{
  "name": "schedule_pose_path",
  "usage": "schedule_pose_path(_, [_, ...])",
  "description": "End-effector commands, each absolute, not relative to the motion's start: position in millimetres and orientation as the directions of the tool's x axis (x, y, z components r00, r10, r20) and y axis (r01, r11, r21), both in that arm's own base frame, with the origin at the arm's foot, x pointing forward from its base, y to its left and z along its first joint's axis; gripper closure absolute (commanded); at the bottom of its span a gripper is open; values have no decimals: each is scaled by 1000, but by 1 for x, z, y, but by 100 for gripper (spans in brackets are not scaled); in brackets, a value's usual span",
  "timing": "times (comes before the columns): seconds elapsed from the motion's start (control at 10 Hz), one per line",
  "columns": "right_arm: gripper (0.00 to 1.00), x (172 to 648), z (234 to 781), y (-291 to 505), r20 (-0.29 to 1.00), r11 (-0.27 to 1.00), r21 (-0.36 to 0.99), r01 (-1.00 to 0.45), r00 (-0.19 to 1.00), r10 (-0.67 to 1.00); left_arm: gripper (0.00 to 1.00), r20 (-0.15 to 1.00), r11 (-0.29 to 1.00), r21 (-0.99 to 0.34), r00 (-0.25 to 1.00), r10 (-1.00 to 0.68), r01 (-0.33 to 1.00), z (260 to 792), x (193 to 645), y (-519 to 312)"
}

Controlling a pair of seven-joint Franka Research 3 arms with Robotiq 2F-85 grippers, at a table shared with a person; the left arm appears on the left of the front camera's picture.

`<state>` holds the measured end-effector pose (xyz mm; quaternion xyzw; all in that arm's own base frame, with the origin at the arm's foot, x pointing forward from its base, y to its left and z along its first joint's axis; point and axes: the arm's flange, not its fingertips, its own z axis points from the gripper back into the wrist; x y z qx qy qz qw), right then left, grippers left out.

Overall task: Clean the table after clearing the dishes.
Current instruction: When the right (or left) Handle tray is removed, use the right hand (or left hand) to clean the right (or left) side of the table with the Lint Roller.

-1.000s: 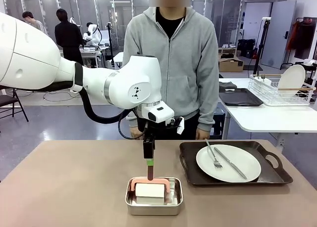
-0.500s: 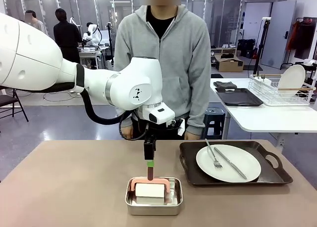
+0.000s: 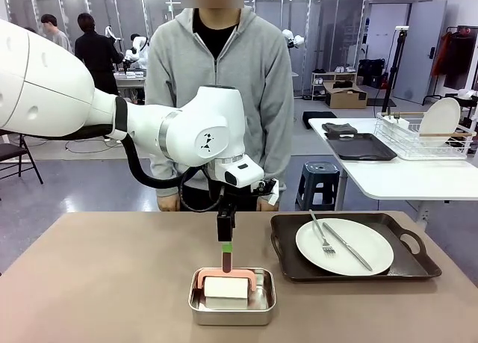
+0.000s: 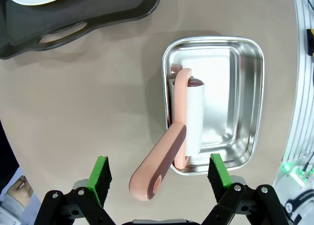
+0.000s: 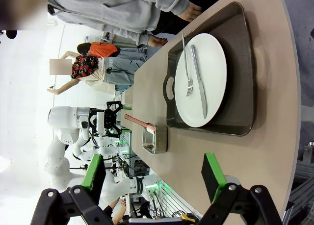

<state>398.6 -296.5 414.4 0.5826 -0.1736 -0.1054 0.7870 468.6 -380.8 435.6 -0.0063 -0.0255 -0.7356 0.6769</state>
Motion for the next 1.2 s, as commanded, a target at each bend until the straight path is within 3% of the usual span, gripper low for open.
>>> schedule_pose_path(0.0, [0,397,417,-296,155,298,954,-42,917,-368,0,39,-94,34,-95,-995,995,437,468,-379])
schedule_pose_path(0.2, [0,397,417,-296,155,298,954,-42,917,-368,0,44,-82,29,-84,-996,996,436,469,-381])
schedule_pose_path(0.3, [0,397,417,-296,155,298,954,-42,917,-368,0,112,-16,3,-16,-994,1000,459,480,-369])
schedule_pose_path(0.6, [0,397,417,-296,155,298,954,-42,917,-368,0,274,342,-174,379,-884,923,518,492,-292])
schedule_pose_path(0.8, [0,397,417,-296,155,298,954,-42,917,-368,0,351,539,-326,629,-693,776,527,483,-208])
schedule_pose_path(0.9, [0,397,417,-296,155,298,954,-42,917,-368,0,468,500,-448,671,-575,741,529,469,-164])
schedule_pose_path(1.1, [0,397,417,-296,155,298,954,-42,917,-368,0,540,567,-546,777,-324,616,527,432,-67])
